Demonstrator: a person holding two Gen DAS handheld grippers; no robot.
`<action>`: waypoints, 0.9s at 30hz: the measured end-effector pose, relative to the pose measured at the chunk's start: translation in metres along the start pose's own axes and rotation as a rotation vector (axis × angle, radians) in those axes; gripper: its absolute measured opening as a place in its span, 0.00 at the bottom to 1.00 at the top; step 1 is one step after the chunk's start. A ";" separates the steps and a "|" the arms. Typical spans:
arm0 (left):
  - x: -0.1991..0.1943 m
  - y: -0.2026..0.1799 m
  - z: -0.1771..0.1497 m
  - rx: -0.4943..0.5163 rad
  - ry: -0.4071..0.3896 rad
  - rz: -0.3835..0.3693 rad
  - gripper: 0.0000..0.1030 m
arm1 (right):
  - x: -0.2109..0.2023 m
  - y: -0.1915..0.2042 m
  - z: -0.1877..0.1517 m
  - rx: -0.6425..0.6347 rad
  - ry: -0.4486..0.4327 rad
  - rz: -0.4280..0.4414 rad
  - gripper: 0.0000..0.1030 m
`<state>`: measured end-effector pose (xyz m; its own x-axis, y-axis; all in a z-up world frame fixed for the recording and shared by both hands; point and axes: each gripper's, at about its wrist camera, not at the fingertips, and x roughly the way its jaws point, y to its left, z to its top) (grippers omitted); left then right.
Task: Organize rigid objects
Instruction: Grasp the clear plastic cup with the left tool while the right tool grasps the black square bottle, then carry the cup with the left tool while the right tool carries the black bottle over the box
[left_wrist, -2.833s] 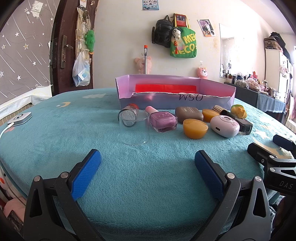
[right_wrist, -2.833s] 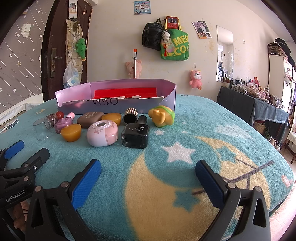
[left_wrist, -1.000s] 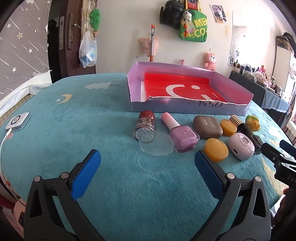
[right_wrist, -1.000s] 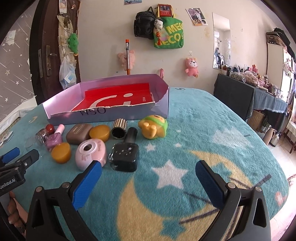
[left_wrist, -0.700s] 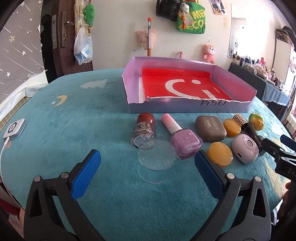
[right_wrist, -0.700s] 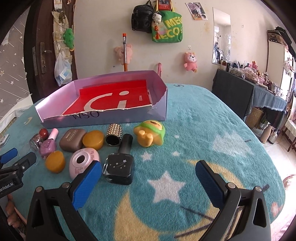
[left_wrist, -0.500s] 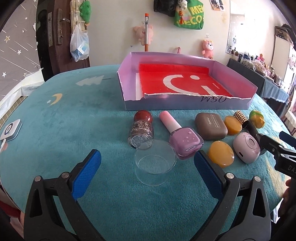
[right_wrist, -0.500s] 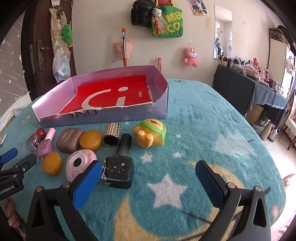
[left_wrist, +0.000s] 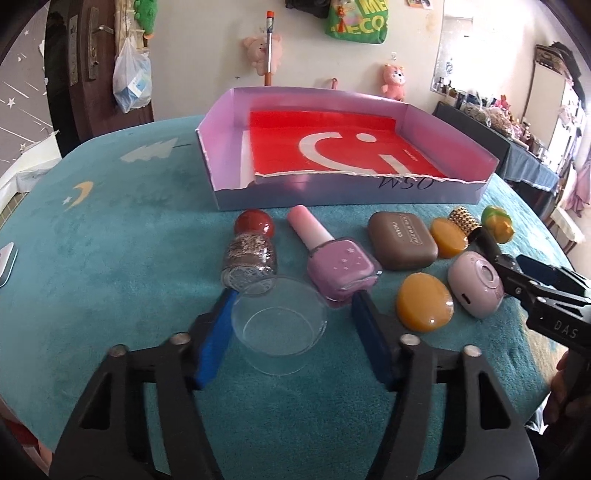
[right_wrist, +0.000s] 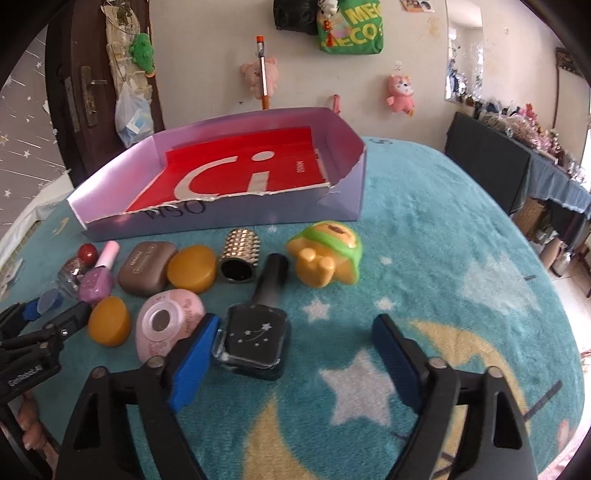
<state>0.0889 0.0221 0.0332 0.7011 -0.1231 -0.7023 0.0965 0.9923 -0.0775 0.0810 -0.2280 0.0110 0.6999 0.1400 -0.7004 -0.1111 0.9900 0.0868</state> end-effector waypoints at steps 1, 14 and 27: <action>0.000 -0.001 0.000 0.000 -0.001 0.000 0.43 | 0.000 0.001 -0.001 0.000 -0.002 0.016 0.71; -0.011 -0.005 0.006 0.008 -0.022 -0.025 0.37 | -0.013 0.007 -0.007 -0.027 -0.013 0.115 0.42; -0.032 -0.008 0.031 0.033 -0.089 -0.038 0.37 | -0.027 0.001 0.007 -0.025 -0.052 0.138 0.41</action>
<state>0.0871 0.0182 0.0780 0.7561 -0.1629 -0.6339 0.1467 0.9861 -0.0784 0.0670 -0.2309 0.0351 0.7123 0.2765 -0.6451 -0.2260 0.9605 0.1622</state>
